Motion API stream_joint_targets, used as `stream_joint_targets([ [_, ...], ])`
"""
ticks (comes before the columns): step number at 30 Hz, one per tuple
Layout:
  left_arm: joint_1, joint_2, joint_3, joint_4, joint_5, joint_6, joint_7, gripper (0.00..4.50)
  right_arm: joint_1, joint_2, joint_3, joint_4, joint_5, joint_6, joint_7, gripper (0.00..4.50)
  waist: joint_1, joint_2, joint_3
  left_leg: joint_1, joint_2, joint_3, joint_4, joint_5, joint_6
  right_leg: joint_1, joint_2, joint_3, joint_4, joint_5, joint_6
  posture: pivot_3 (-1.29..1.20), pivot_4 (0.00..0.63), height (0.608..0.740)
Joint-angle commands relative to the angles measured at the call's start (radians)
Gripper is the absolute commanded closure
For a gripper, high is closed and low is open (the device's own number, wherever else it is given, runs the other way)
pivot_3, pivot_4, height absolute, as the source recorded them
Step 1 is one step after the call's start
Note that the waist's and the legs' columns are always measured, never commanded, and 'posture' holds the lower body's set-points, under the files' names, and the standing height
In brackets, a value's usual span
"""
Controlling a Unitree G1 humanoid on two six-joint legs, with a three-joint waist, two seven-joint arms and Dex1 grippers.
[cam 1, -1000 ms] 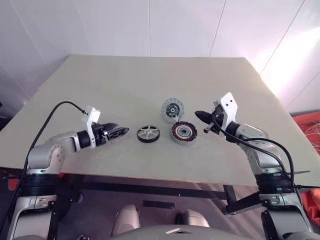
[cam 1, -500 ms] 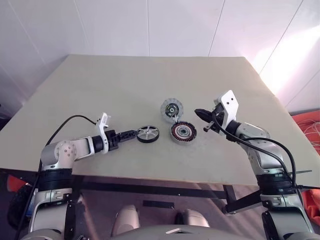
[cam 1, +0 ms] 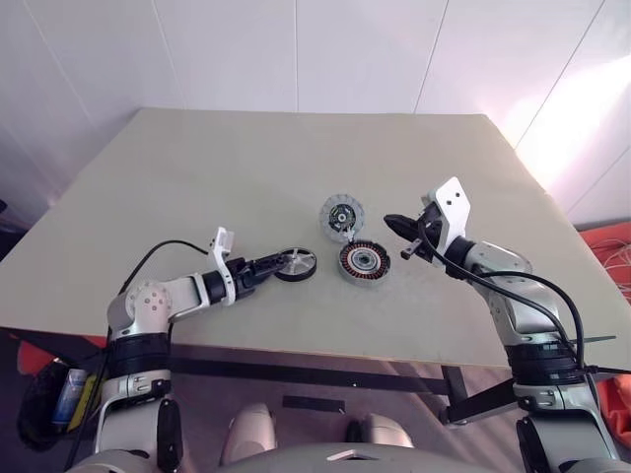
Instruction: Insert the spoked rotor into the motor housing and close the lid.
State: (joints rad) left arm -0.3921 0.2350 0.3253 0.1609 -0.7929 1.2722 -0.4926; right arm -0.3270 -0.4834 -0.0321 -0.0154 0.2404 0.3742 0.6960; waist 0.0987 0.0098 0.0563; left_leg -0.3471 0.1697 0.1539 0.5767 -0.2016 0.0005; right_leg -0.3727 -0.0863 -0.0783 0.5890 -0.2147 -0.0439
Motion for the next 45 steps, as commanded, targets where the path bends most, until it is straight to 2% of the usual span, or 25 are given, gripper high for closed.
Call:
stream_joint_targets([
  [1,-0.018,-0.013,-0.020,0.043,0.014,-0.017,0.009,0.00,-0.009,0.001,-0.025,-0.015,0.019,-0.029,-0.001,4.47,0.000,0.000,0.000,0.001,0.000,0.000,0.000,0.000,0.000,0.001,0.000,0.000,0.000,0.000,0.000,0.00,0.000,0.740],
  [13,-0.066,-0.101,0.054,0.165,-0.002,-0.040,0.074,0.00,-0.005,0.005,-0.022,0.012,0.017,-0.056,0.004,4.47,0.007,0.001,-0.001,0.004,0.000,0.000,0.000,0.001,-0.001,0.009,-0.002,0.000,-0.002,-0.001,0.002,0.00,0.000,0.740],
  [16,-0.071,-0.104,0.060,0.170,-0.004,-0.040,0.082,0.58,-0.011,0.001,-0.025,0.021,0.019,-0.059,0.008,4.50,0.008,0.001,-0.001,0.003,0.000,0.000,0.000,0.001,-0.001,0.009,-0.002,0.000,-0.003,-0.001,0.002,0.00,0.000,0.740],
  [25,-0.075,-0.098,0.055,0.187,-0.007,-0.041,0.089,3.56,-0.014,0.006,-0.019,0.000,0.019,-0.045,0.000,4.50,0.007,0.002,-0.001,-0.005,0.000,0.000,0.000,0.000,0.002,0.003,-0.002,0.000,-0.003,0.000,-0.001,0.00,0.000,0.740],
  [27,-0.074,-0.097,0.051,0.183,-0.011,-0.037,0.086,4.03,-0.013,0.006,-0.018,-0.004,0.020,-0.042,-0.002,4.50,0.007,0.002,-0.001,-0.005,0.000,0.001,0.000,-0.001,0.004,0.004,-0.002,0.000,-0.003,-0.001,0.000,0.00,0.000,0.740],
  [35,-0.067,-0.087,0.063,0.155,-0.048,-0.031,0.044,4.03,-0.007,-0.004,-0.025,-0.036,0.026,-0.026,-0.003,4.50,0.002,0.002,-0.001,-0.004,0.000,0.001,0.000,-0.001,0.004,0.004,-0.002,0.000,-0.004,-0.003,0.005,0.00,0.000,0.740],
  [38,-0.072,-0.083,0.093,0.152,-0.077,-0.018,0.037,4.03,0.001,-0.022,-0.038,-0.056,0.026,-0.013,-0.004,4.50,0.001,0.002,-0.001,-0.005,0.000,0.001,0.000,-0.001,0.004,0.003,-0.002,0.000,-0.004,-0.001,0.000,0.00,0.000,0.740],
  [45,-0.117,-0.096,0.197,0.157,-0.179,0.029,0.086,4.03,0.025,-0.126,-0.098,-0.027,0.009,0.019,-0.006,4.50,0.001,0.001,0.000,-0.007,0.000,0.001,-0.001,-0.002,0.004,0.002,-0.002,0.000,-0.004,-0.001,0.000,0.00,0.000,0.740],
])
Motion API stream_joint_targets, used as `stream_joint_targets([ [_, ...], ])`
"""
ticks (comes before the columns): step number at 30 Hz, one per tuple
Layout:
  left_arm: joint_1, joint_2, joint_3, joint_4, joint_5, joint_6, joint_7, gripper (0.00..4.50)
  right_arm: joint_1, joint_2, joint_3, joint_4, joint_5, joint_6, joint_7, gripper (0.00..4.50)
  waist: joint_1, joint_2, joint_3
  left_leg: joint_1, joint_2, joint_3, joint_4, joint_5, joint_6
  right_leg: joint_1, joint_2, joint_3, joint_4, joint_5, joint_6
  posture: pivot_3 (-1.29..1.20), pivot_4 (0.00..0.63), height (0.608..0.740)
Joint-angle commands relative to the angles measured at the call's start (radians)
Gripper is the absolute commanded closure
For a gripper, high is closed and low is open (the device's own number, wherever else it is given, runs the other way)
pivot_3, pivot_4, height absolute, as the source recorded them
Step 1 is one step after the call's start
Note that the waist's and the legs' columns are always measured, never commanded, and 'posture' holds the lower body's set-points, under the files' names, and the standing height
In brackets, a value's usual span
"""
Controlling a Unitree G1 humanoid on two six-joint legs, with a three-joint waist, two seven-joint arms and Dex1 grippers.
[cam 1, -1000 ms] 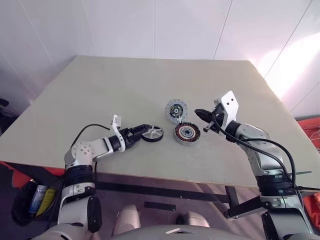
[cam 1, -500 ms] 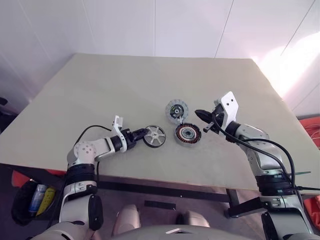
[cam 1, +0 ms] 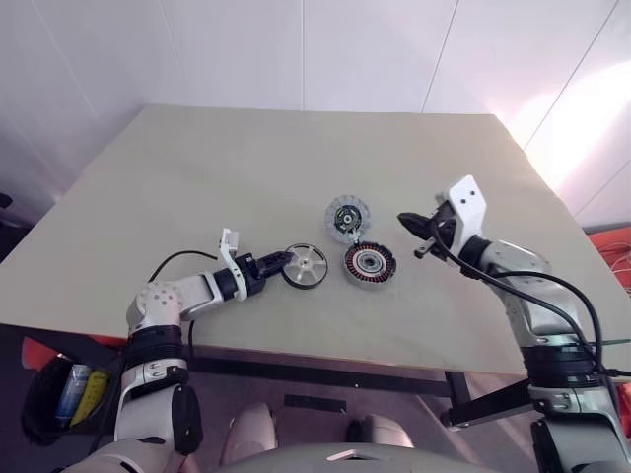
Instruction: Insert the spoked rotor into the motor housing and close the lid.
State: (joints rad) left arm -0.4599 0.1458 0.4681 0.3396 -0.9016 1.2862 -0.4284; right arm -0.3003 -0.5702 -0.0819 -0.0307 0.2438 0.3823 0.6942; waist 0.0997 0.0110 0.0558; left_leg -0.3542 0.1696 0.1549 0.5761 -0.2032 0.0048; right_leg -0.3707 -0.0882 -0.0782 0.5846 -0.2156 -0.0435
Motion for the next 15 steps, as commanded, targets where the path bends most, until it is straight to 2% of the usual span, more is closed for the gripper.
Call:
stream_joint_targets([
  [1,-0.062,-0.011,0.068,-0.019,-0.082,0.018,0.034,4.03,0.004,-0.052,-0.051,-0.008,0.001,0.019,-0.005,4.50,-0.001,0.000,0.000,0.000,0.000,0.000,0.000,0.000,0.000,0.000,0.000,0.000,0.000,0.000,0.000,0.00,0.000,0.740],
  [8,-0.172,-0.085,0.090,-0.026,-0.152,0.071,0.132,4.03,0.042,-0.122,-0.010,0.016,-0.077,0.078,-0.020,4.50,0.000,-0.001,0.001,0.001,0.000,0.001,0.000,0.000,0.000,0.001,0.000,0.000,0.000,0.000,0.000,0.00,0.000,0.740],
  [15,-0.265,-0.130,0.031,0.061,-0.117,0.058,0.135,4.03,0.111,-0.139,0.015,-0.080,-0.053,0.148,0.033,4.50,-0.001,-0.001,0.001,-0.002,0.000,0.001,0.000,0.002,0.004,-0.002,0.000,0.000,0.000,0.000,0.000,0.00,0.000,0.740],
])
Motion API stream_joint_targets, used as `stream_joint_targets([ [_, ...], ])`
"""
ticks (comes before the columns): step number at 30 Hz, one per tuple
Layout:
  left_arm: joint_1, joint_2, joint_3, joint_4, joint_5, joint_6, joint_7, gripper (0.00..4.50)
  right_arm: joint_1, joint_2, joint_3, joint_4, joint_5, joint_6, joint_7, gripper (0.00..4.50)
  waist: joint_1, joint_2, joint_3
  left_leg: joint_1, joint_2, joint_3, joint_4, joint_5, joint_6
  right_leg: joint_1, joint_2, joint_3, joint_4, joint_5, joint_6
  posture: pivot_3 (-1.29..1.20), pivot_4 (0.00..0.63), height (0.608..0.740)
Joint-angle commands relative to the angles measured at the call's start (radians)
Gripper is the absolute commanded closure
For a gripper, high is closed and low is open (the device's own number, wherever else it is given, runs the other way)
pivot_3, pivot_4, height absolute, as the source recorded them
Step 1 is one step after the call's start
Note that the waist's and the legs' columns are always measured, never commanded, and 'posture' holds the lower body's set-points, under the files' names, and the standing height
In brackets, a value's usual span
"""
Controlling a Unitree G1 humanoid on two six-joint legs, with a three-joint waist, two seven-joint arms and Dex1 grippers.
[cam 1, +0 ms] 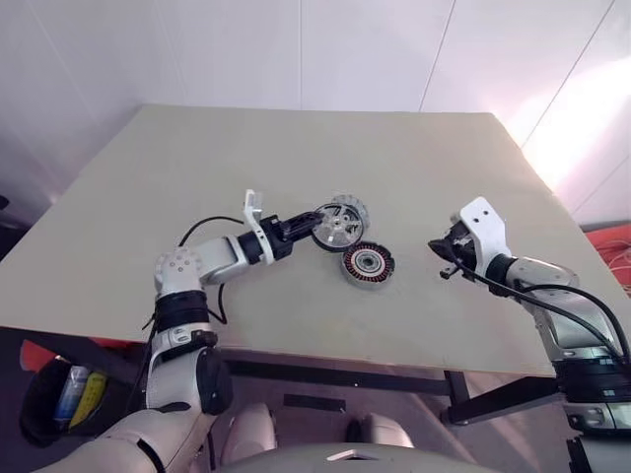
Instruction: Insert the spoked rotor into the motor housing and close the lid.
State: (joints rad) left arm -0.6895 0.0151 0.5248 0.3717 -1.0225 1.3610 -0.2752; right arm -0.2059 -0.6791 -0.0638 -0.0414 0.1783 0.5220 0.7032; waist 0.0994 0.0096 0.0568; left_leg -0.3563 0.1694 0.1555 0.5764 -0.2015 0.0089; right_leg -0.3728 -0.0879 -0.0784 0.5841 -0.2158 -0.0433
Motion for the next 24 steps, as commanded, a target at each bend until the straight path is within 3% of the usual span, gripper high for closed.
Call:
stream_joint_targets([
  [1,-0.041,0.001,-0.037,0.046,0.014,-0.027,-0.026,4.03,0.029,-0.034,-0.002,-0.075,0.010,0.006,0.032,4.50,0.001,0.000,0.000,0.000,0.000,0.000,0.000,0.000,0.000,-0.001,0.000,0.000,0.000,0.000,0.000,0.00,0.000,0.740],
  [11,-0.101,-0.009,-0.131,0.270,0.139,-0.169,-0.125,4.03,0.150,-0.080,-0.071,-0.111,0.069,-0.043,0.133,4.50,0.006,0.000,0.000,-0.002,0.000,0.000,0.001,-0.001,0.002,0.000,0.000,-0.001,-0.003,0.000,0.001,0.00,0.000,0.740],
  [24,-0.144,-0.028,-0.158,0.380,0.194,-0.190,-0.187,4.03,0.195,-0.100,-0.133,-0.253,0.148,0.001,0.155,4.50,0.009,0.000,0.000,-0.002,0.000,-0.001,0.001,-0.001,0.002,0.001,0.000,-0.002,-0.003,0.000,0.001,0.00,0.000,0.740],
])
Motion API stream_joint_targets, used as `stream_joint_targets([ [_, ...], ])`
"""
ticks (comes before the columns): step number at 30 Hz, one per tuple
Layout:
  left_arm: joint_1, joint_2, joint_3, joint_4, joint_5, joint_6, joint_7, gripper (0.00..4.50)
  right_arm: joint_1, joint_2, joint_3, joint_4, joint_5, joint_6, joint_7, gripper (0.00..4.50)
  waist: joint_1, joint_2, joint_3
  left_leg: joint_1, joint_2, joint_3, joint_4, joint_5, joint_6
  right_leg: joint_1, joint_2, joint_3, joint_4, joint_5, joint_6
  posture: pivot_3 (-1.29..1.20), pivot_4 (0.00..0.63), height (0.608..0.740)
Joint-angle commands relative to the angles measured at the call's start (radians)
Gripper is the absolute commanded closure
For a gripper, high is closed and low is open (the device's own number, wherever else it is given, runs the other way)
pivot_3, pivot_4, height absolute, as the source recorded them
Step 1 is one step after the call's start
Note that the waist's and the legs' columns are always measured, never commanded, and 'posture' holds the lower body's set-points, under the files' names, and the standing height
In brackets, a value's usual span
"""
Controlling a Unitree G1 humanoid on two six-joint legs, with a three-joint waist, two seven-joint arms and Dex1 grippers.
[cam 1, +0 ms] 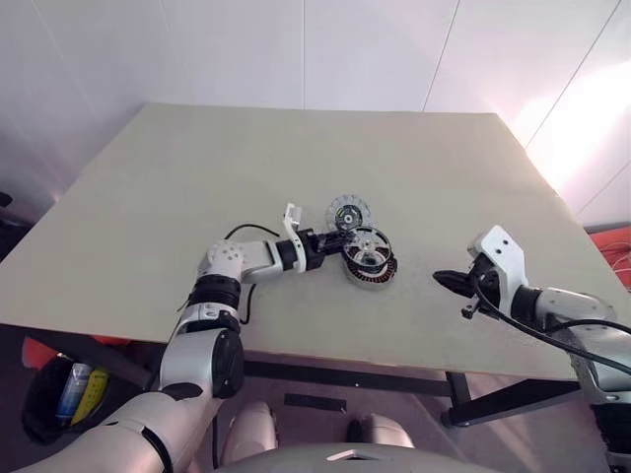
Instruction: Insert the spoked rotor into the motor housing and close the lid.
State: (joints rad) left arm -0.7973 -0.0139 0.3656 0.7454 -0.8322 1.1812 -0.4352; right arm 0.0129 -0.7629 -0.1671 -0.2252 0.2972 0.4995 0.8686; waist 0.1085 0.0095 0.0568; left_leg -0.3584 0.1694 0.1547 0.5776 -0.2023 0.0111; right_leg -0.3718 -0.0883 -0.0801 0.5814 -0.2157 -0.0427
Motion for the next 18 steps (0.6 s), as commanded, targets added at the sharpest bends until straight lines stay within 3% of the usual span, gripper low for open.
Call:
stream_joint_targets([
  [1,-0.038,0.002,0.000,0.013,0.009,-0.013,-0.031,4.03,-0.030,-0.015,-0.026,-0.084,0.034,0.038,-0.016,4.50,0.001,0.000,0.000,0.000,0.000,0.000,0.000,0.000,0.000,0.000,0.000,0.000,0.000,0.000,0.000,0.00,0.000,0.740],
  [18,-0.099,-0.037,-0.038,0.156,0.118,-0.105,-0.120,4.03,-0.086,-0.015,-0.013,-0.181,0.068,0.150,-0.080,4.50,0.026,0.000,0.000,0.000,0.000,-0.001,0.000,0.000,0.000,0.000,-0.001,0.000,0.000,0.000,0.000,0.00,0.000,0.740],
])
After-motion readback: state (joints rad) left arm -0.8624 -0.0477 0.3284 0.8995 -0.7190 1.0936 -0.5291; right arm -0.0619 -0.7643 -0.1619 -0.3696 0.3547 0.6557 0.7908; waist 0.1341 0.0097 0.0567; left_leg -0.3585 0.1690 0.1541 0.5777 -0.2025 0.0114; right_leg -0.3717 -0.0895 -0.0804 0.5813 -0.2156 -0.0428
